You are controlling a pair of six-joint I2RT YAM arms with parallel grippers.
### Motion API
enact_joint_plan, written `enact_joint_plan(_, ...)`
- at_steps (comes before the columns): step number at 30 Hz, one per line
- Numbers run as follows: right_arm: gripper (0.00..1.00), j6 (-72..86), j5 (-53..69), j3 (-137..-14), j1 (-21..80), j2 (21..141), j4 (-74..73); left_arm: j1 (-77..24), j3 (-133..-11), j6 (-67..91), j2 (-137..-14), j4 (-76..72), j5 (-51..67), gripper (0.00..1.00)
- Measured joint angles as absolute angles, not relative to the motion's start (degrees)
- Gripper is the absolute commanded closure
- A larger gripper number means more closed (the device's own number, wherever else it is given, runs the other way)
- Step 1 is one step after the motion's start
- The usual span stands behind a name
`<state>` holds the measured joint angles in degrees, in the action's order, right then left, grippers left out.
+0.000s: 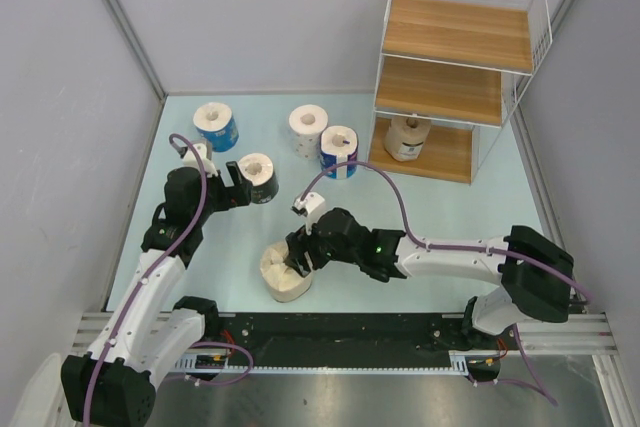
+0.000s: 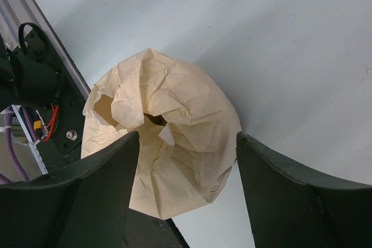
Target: Place and organize the paper towels onto the shelf
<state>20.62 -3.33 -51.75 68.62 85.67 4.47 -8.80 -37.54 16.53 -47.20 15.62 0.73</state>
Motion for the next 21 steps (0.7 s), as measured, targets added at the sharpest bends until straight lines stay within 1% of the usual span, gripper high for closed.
enact_joint_plan(7,0.29,19.81,-4.14,-52.23,68.66,87.59,3.66,-8.8,-37.54,16.51,-47.2,15.59,0.73,0.0)
enact_joint_plan(12,0.33,19.38,-4.08,-53.3,68.73,89.25,2.98,-8.8,-37.54,16.53,-47.2,15.62,0.73,0.0)
enact_joint_plan(13,0.36,19.35,-4.1,-53.54,68.77,89.49,2.85,-8.8,-37.54,16.53,-47.2,15.64,0.75,0.0)
enact_joint_plan(15,0.4,19.29,-4.08,-53.82,68.77,89.84,2.63,-8.8,-37.54,16.51,-47.18,15.75,0.78,0.0)
enact_joint_plan(16,0.43,19.27,-4.1,-53.98,68.79,89.97,2.61,-8.8,-37.54,16.49,-47.18,15.99,0.8,0.0)
enact_joint_plan(18,0.48,19.27,-4.14,-54.11,68.82,90.04,2.61,-8.8,-37.6,16.4,-47.13,16.88,0.82,0.0)
enact_joint_plan(19,0.53,19.27,-4.27,-54.13,68.82,90.06,2.59,-8.8,-37.63,16.27,-47.07,17.34,0.75,0.0)
enact_joint_plan(21,0.59,19.29,-4.47,-54.15,68.84,90.13,2.68,-8.8,-37.63,16.01,-46.65,17.96,0.67,0.0)
